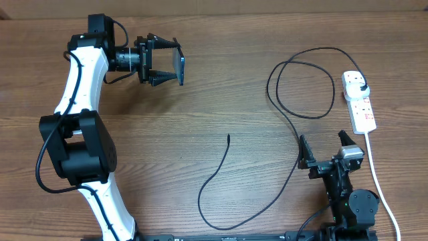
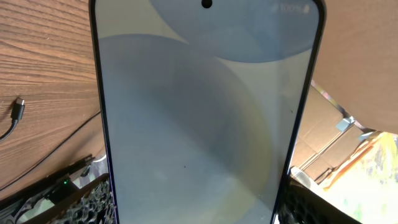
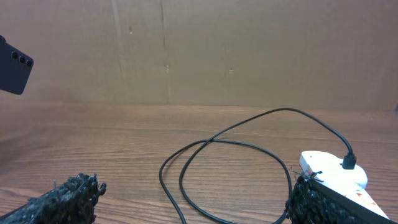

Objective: Plug charger to phone and switch on socket

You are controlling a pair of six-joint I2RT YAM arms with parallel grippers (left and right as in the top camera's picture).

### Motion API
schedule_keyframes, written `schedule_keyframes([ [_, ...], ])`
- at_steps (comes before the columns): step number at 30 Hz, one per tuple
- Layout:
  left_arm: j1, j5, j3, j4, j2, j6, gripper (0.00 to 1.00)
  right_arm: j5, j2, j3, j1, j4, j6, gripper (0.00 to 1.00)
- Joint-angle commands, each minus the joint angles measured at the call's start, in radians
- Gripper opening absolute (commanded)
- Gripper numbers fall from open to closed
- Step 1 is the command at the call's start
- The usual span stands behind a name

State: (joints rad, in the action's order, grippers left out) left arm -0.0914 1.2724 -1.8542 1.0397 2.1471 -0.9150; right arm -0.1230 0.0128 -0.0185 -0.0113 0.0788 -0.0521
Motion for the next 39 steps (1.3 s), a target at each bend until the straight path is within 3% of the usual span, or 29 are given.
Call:
schedule_keyframes([
  [1, 0.006, 0.064, -0.034, -0.003, -0.018, -0.008, 0.04, 0.003, -0.011, 0.011, 0.005, -0.005, -0.002, 1.0],
  [39, 0.006, 0.105, -0.034, -0.003, -0.018, -0.033, 0.04, 0.003, -0.011, 0.011, 0.005, -0.005, -0.002, 1.0],
])
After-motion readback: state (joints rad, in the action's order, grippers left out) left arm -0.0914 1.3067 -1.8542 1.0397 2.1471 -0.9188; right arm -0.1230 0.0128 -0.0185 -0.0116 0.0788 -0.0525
